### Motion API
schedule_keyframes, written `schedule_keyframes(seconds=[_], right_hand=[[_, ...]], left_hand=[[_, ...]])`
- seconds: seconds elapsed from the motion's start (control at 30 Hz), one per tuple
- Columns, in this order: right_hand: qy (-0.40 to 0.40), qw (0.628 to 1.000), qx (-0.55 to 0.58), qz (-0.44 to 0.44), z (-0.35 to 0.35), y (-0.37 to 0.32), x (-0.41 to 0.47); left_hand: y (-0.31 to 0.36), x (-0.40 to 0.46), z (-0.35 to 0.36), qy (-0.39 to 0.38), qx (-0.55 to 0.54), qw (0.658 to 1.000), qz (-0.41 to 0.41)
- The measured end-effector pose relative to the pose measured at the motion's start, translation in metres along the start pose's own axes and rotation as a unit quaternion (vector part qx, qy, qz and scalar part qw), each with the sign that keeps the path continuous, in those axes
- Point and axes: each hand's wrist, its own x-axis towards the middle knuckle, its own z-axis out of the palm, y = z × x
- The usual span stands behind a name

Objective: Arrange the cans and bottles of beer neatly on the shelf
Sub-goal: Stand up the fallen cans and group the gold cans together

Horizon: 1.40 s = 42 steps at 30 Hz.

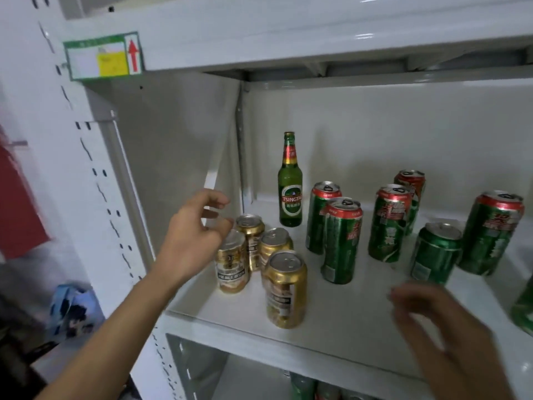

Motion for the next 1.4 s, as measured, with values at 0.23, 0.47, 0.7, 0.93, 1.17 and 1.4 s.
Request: schedule_keyframes(seconds=[0.23, 0.47, 0.7, 0.93, 1.17, 1.4], right_hand=[[-0.139, 0.975, 0.073, 0.156, 0.090, -0.048, 0.013], [-0.123, 0.973, 0.040, 0.194, 0.111, -0.053, 0.019], [-0.081, 0.981, -0.039, 0.172, 0.114, -0.056, 0.020], [-0.077, 0.982, -0.040, 0.165, 0.118, -0.052, 0.017], [-0.088, 0.983, -0.031, 0.155, 0.118, -0.050, 0.018], [-0.079, 0.985, -0.015, 0.152, 0.121, -0.046, 0.014]], left_hand=[[-0.044, 0.003, 0.000, -0.161, 0.008, 0.986, 0.053], [-0.050, 0.016, 0.000, -0.234, 0.102, 0.966, 0.045], [-0.028, 0.034, -0.015, -0.373, 0.226, 0.896, 0.083], [0.006, 0.049, 0.000, -0.497, 0.431, 0.744, 0.117], [0.005, 0.050, -0.008, -0.497, 0.470, 0.692, 0.230], [-0.036, 0.004, -0.046, -0.296, 0.116, 0.941, 0.115]])
